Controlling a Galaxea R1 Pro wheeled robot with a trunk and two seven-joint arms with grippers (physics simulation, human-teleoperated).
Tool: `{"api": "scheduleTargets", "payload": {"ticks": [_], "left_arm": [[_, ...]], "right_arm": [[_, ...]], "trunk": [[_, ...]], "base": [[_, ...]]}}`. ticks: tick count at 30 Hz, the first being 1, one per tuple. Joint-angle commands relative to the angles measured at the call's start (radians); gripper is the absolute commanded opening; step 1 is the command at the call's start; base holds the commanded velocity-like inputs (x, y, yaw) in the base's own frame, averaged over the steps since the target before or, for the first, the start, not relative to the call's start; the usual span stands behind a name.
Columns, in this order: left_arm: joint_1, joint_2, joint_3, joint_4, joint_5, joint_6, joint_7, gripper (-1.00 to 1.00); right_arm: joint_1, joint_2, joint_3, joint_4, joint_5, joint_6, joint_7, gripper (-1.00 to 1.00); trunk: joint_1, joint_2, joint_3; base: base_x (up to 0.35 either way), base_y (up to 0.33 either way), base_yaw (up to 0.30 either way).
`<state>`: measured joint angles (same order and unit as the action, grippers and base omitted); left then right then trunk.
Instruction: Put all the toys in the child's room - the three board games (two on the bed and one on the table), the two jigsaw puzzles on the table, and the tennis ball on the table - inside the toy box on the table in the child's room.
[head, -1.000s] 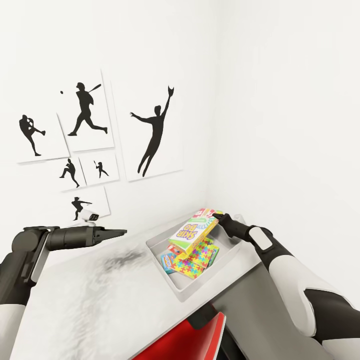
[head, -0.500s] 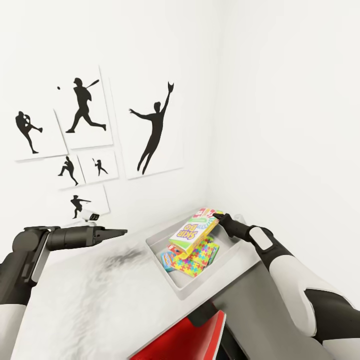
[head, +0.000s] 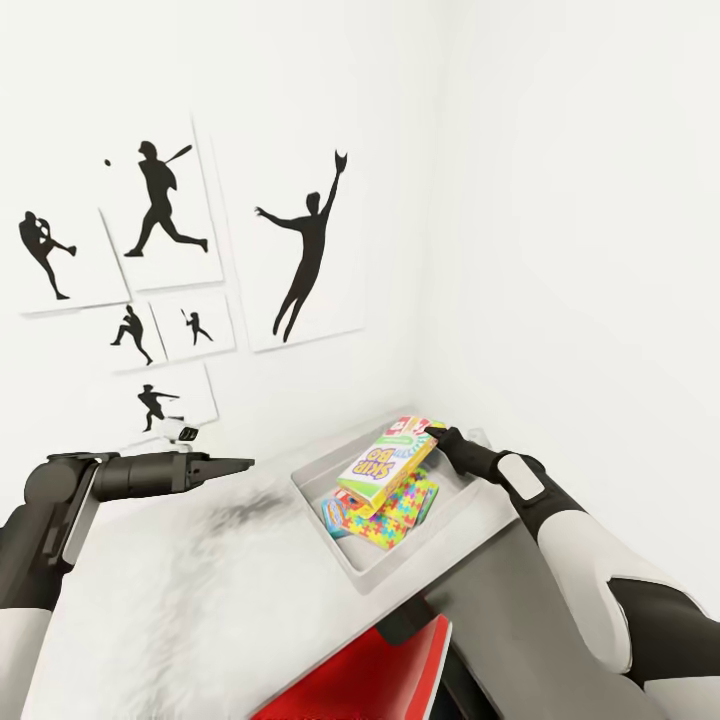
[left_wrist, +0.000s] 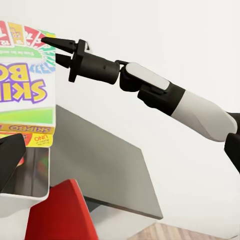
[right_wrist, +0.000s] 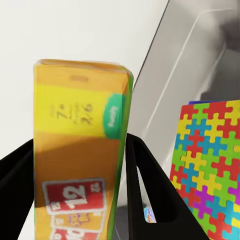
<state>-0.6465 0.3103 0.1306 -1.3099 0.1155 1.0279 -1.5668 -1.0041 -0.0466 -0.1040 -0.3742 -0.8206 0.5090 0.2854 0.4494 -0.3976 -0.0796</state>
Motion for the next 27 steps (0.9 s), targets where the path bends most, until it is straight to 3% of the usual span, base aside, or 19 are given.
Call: {"api": "scheduleTargets", "payload": {"ticks": [1, 27], "left_arm": [[-0.001, 0.001, 0.0, 0.0, 0.0, 0.011, -0.004, 1.0], [-0.001, 0.006, 0.001, 0.0, 0.0, 0.01, -0.004, 1.0]], "right_arm": [[-0.001, 0.001, -0.008, 0.0, -0.002, 0.008, 0.001, -1.0], [-0.003, 0.004, -0.011, -0.021, -0.001, -0.019, 0.0, -1.0]], "trunk": [[0.001, -0.002, -0.004], [0.001, -0.002, -0.047]], "base": [[0.0, 0.0, 0.0], [0.0, 0.0, 0.0]]}}
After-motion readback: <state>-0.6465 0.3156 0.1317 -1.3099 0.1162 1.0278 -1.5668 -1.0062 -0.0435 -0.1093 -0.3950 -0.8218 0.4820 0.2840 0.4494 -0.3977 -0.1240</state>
